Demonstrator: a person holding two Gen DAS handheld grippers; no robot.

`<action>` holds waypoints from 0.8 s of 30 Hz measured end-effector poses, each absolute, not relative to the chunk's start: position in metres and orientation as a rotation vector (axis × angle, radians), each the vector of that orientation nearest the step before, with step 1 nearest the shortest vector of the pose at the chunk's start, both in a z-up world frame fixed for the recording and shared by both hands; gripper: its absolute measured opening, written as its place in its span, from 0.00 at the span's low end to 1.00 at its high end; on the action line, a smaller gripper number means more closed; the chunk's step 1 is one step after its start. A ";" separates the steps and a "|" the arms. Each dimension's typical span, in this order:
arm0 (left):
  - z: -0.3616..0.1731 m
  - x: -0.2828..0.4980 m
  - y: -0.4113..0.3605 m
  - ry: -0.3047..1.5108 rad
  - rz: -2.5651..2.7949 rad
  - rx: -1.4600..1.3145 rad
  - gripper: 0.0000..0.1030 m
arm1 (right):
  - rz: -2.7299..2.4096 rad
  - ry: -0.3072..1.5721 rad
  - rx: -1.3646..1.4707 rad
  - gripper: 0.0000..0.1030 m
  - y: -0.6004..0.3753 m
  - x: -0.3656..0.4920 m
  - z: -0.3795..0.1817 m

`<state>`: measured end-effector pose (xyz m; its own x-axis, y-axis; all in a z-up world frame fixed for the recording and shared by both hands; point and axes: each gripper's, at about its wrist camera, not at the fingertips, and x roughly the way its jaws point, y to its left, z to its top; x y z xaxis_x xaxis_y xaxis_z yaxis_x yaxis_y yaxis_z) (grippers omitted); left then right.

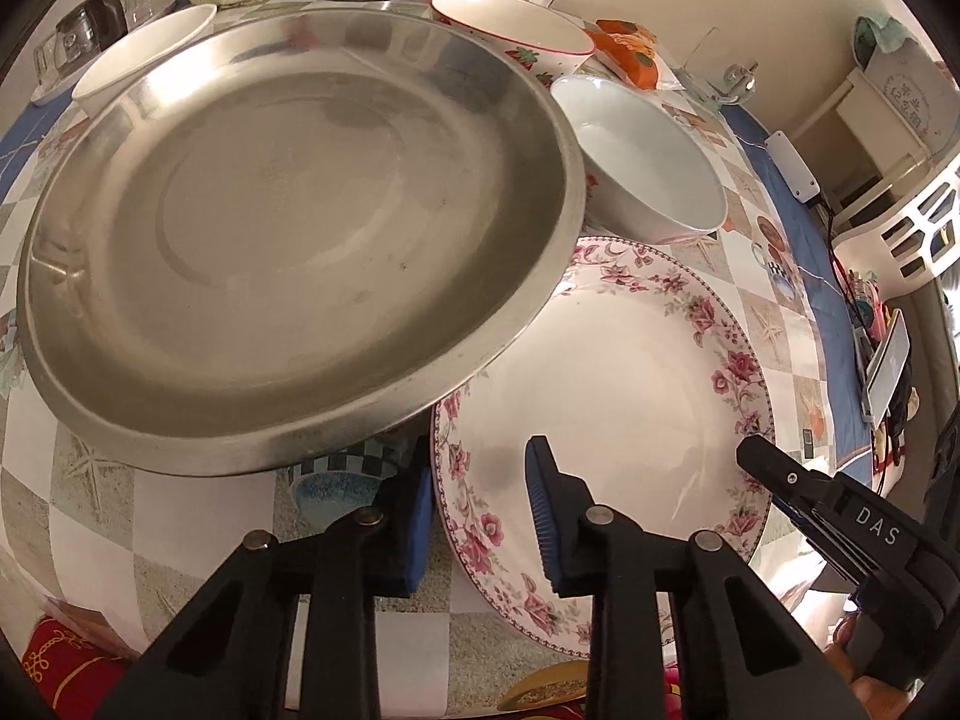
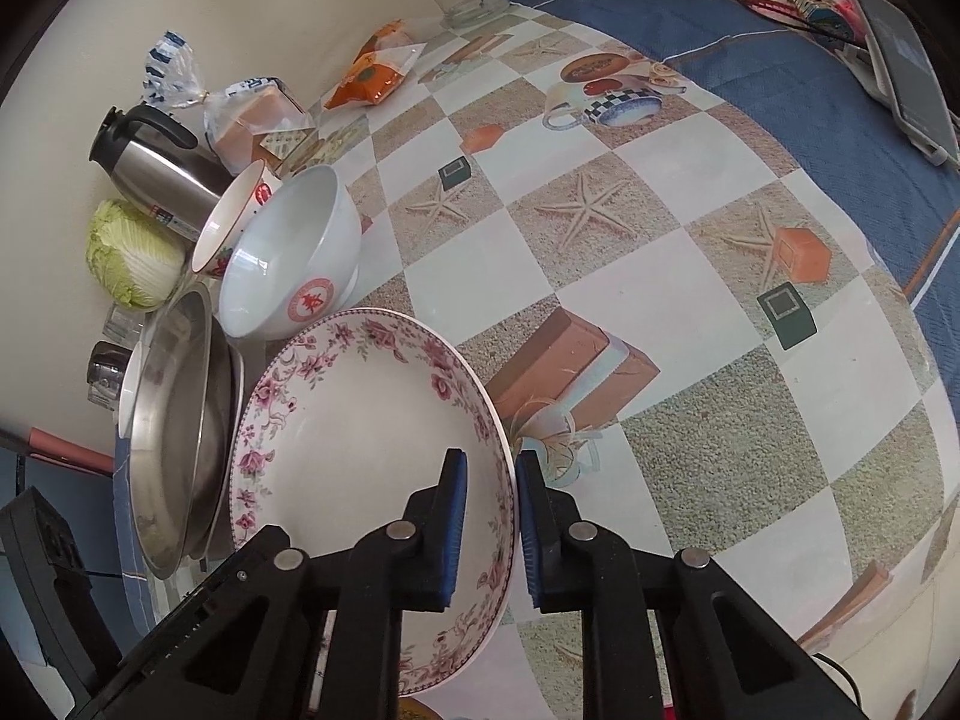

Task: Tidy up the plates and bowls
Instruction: 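Lift the pink-floral plate with both grippers and carry it toward the basin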

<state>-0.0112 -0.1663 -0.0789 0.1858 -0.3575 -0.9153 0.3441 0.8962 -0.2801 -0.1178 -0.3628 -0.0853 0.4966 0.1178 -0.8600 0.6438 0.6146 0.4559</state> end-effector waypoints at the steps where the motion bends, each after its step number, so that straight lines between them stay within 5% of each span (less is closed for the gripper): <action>1: -0.081 -0.010 -0.165 1.306 -0.492 -0.026 0.25 | -0.378 1.029 0.878 0.17 -0.363 -0.118 -0.086; 24: -0.086 -0.012 -0.179 1.296 -0.534 -0.031 0.19 | -0.392 1.046 0.944 0.16 -0.378 -0.128 -0.098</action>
<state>-0.0117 -0.1795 -0.0857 0.1681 -0.3924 -0.9043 0.3582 0.8790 -0.3148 -0.1285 -0.3777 -0.0978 0.4797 0.1457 -0.8653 0.6782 0.5641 0.4710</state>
